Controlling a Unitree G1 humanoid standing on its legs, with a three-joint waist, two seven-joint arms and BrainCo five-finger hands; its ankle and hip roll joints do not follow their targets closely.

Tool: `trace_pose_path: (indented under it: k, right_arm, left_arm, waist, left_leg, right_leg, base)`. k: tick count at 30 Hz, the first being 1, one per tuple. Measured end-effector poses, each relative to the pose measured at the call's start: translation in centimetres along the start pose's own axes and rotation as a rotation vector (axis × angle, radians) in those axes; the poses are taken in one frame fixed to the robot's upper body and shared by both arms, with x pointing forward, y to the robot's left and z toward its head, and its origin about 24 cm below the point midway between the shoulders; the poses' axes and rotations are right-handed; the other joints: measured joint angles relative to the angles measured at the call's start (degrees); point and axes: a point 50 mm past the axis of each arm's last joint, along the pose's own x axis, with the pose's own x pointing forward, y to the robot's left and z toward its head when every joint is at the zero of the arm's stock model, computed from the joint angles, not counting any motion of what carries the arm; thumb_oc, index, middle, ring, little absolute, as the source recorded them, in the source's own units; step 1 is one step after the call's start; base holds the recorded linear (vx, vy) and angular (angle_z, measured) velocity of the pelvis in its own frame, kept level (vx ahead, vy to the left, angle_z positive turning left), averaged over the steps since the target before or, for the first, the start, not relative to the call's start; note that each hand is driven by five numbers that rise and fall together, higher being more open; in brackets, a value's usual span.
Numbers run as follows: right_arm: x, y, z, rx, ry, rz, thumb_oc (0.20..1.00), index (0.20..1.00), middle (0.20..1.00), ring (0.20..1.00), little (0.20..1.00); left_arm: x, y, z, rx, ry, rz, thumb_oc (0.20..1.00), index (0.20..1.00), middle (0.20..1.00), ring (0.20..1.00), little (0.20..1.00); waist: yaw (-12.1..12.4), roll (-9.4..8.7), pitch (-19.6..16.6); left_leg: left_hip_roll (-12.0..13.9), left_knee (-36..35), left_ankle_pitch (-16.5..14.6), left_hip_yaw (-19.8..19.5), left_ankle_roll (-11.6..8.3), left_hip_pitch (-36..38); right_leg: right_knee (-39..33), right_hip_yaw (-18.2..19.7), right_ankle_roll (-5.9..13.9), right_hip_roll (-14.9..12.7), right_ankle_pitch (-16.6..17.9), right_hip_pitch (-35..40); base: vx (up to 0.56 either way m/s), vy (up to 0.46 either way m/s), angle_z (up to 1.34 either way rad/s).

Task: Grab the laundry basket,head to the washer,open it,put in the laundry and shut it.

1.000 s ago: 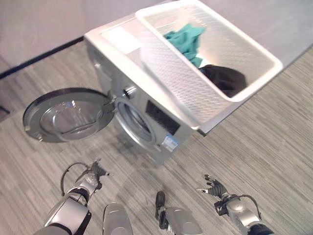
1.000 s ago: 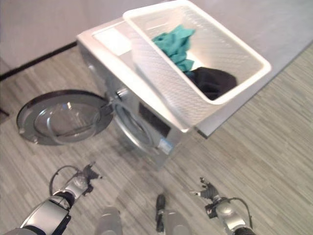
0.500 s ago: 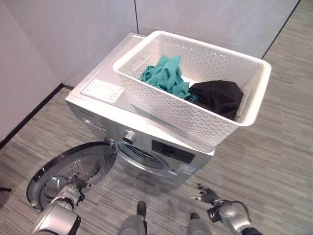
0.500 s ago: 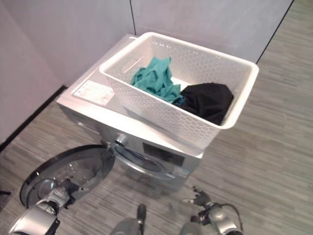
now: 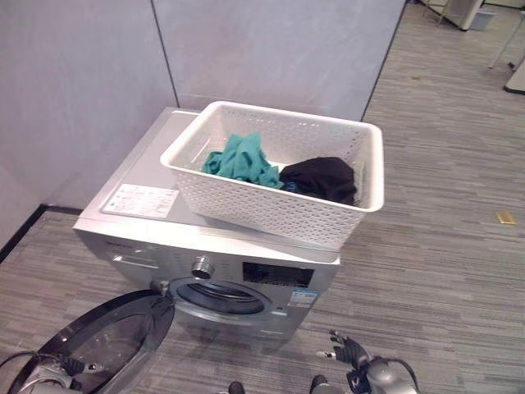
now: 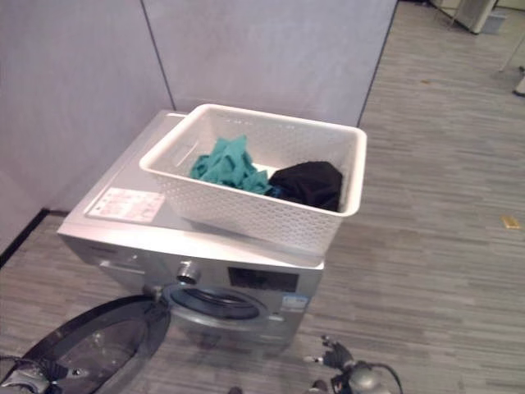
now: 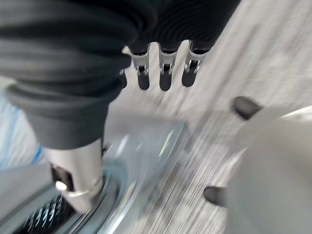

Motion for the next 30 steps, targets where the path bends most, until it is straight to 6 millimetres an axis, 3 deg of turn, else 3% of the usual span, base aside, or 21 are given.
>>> trace_pose_path:
  k: [4,5,7,8,9,10,11,13,14,15,18,20,22,25,28,30]
  right_arm:
    - [-2.5,-5.8,-6.2,0.368,0.191,-0.28,1.0,1.0,1.0,1.0,1.0]
    - [-3.7,-8.7,-6.7,0.447,0.169,-0.391,1.0,1.0,1.0,1.0,1.0]
    - [-4.3,-10.6,-6.1,0.41,0.146,-0.445,1.0,1.0,1.0,1.0,1.0]
    - [-4.8,-12.1,-4.6,0.465,0.075,-0.483,1.0,1.0,1.0,1.0,1.0]
    - [-8.3,-16.2,1.1,0.496,-0.266,-0.602,1.0,1.0,1.0,1.0,1.0]
    - [-13.4,-19.4,7.8,0.358,-0.614,-0.731,1.0,1.0,1.0,1.0,1.0]
    - [-17.2,-22.1,12.5,0.235,-0.85,-0.851,1.0,1.0,1.0,1.0,1.0]
    - [-20.5,-24.6,17.5,0.144,-0.973,-0.965,1.0,1.0,1.0,1.0,1.0]
    - [-22.5,-24.9,20.5,0.087,-1.051,-1.025,1.0,1.0,1.0,1.0,1.0]
    - [-23.8,-24.9,21.9,0.077,-1.124,-1.05,1.0,1.0,1.0,1.0,1.0]
    - [-25.9,-23.3,25.1,-0.024,-1.261,-1.061,1.0,1.0,1.0,1.0,1.0]
    - [-27.0,-21.8,28.1,-0.145,-1.324,-1.029,1.0,1.0,1.0,1.0,1.0]
    - [-27.8,-20.9,30.0,-0.221,-1.368,-1.002,1.0,1.0,1.0,1.0,1.0]
    - [-31.7,-18.1,35.1,-0.441,-1.503,-0.981,1.0,1.0,1.0,1.0,1.0]
    - [-31.6,-16.4,37.3,-0.556,-1.497,-0.924,1.0,1.0,1.0,1.0,1.0]
    - [-29.7,-15.3,37.9,-0.66,-1.398,-0.843,1.0,1.0,1.0,1.0,1.0]
  left_arm:
    - [-0.2,-2.3,1.0,-0.094,-0.089,-0.014,1.0,1.0,1.0,1.0,1.0]
    - [-0.3,-2.9,0.8,-0.112,-0.101,-0.027,1.0,1.0,1.0,1.0,1.0]
    - [-0.3,-2.9,0.9,-0.108,-0.101,-0.021,1.0,1.0,1.0,1.0,1.0]
    - [-0.4,-3.5,0.9,-0.114,-0.112,-0.027,1.0,1.0,1.0,1.0,1.0]
    - [-0.9,-5.4,0.3,-0.141,-0.138,-0.051,1.0,1.0,1.0,1.0,1.0]
    - [-1.5,-7.8,-0.3,-0.166,-0.146,-0.103,1.0,1.0,1.0,1.0,1.0]
    - [-1.7,-8.9,0.3,-0.16,-0.165,-0.132,1.0,1.0,1.0,1.0,1.0]
    - [-1.6,-8.7,0.9,-0.183,-0.165,-0.124,1.0,1.0,1.0,1.0,1.0]
    - [-1.6,-8.4,2.1,-0.189,-0.2,-0.109,1.0,1.0,1.0,1.0,1.0]
    - [-1.7,-8.4,2.3,-0.178,-0.211,-0.11,1.0,1.0,1.0,1.0,1.0]
    - [-2.0,-8.9,3.2,-0.151,-0.243,-0.125,1.0,1.0,1.0,1.0,1.0]
    - [-2.4,-10.3,3.5,-0.096,-0.263,-0.167,1.0,1.0,1.0,1.0,1.0]
    - [-2.6,-10.5,4.2,-0.091,-0.289,-0.178,1.0,1.0,1.0,1.0,1.0]
    - [-2.8,-10.9,5.6,-0.103,-0.321,-0.19,1.0,1.0,1.0,1.0,1.0]
    - [-2.8,-10.8,5.9,-0.106,-0.326,-0.187,1.0,1.0,1.0,1.0,1.0]
    - [-2.8,-10.6,6.2,-0.107,-0.332,-0.185,1.0,1.0,1.0,1.0,1.0]
  waist:
    - [-1.8,2.71,-0.7]
    - [-2.8,3.16,-0.9]
    - [-2.7,2.48,-0.9]
    - [-3.2,2.05,-0.9]
    - [-4.5,3.67,-0.9]
    - [-5.5,6.25,-0.6]
    - [-5.9,6.87,-0.6]
    - [-4.6,5.25,-1.2]
    - [-3.7,3.87,-1.5]
    - [-3.2,2.13,-1.8]
    - [-2.3,-0.16,-0.6]
    - [-2.7,0.2,0.2]
    - [-2.0,-0.06,0.2]
    - [-1.1,0.93,2.0]
    - [-1.0,-0.96,2.7]
    - [-1.2,-4.5,2.8]
  left_leg:
    - [0.6,-0.9,-0.3,0.2,-0.75,0.3]
    - [0.5,-1.0,-0.3,0.2,-0.72,0.1]
    - [0.6,-1.0,-0.2,0.2,-0.66,0.1]
    - [0.2,-1.1,-0.3,0.0,-0.75,0.2]
    - [-0.7,-1.6,-0.4,-0.3,-0.71,0.0]
    - [-1.8,-1.9,-0.5,0.1,-0.2,0.4]
    - [-2.3,-1.3,-0.8,0.3,0.4,1.1]
    - [-2.5,0.0,-2.1,0.1,0.59,0.9]
    - [-2.4,0.6,-2.5,-0.5,0.95,0.6]
    - [-2.6,1.1,-2.6,-0.8,1.15,-0.1]
    - [-3.5,1.2,-2.4,-3.2,1.88,-0.8]
    - [-3.7,1.2,-1.7,-5.9,3.18,0.6]
    - [-3.6,1.1,-1.4,-7.0,3.1,1.0]
    - [-3.6,0.9,-1.5,-9.5,3.87,1.2]
    - [-3.7,0.5,-1.5,-12.6,3.63,2.5]
    - [-4.6,-0.3,-1.3,-16.1,1.48,3.6]
  right_leg:
    - [-2.7,0.4,-0.31,1.3,1.2,1.2]
    - [-2.9,0.5,-0.24,1.2,1.3,1.0]
    - [-3.2,0.5,-0.33,1.4,1.4,1.0]
    - [-3.2,0.4,-0.3,1.3,1.2,1.2]
    - [-3.7,0.1,0.19,0.7,1.4,1.3]
    - [-3.5,0.8,1.09,-0.8,2.1,1.0]
    - [-3.0,1.6,1.52,-1.2,2.3,1.1]
    - [-2.0,1.6,1.79,-1.4,1.5,1.9]
    - [-0.4,1.3,1.92,-2.0,0.9,1.3]
    - [0.6,1.2,2.04,-2.2,0.6,0.7]
    - [4.0,1.2,2.76,-3.3,-0.6,-0.2]
    - [9.3,2.7,3.06,-4.5,-1.0,-1.1]
    - [8.9,5.1,3.02,-4.6,-1.7,-1.7]
    - [-3.2,8.6,5.17,-4.2,-0.2,-2.1]
    - [-9.5,11.5,5.88,-2.9,3.5,-2.5]
    - [-9.3,14.9,5.71,-1.2,2.9,-1.8]
  base:
    - [0.08,0.044,-0.12]
    - [0.0,0.0,0.0]
    - [0.04,0.14,-0.01]
    - [0.03,0.152,0.08]
    - [-0.02,0.063,-0.03]
    - [-0.01,0.042,-0.07]
    - [-0.01,0.076,-0.15]
    - [-0.01,0.078,0.07]
    - [-0.03,0.067,0.22]
    - [-0.04,0.067,0.26]
    - [-0.01,0.012,0.34]
    - [-0.01,-0.057,0.61]
    - [0.04,-0.08,0.35]
    - [0.05,-0.088,0.43]
    - [0.04,-0.074,0.56]
    - [0.02,-0.092,0.86]
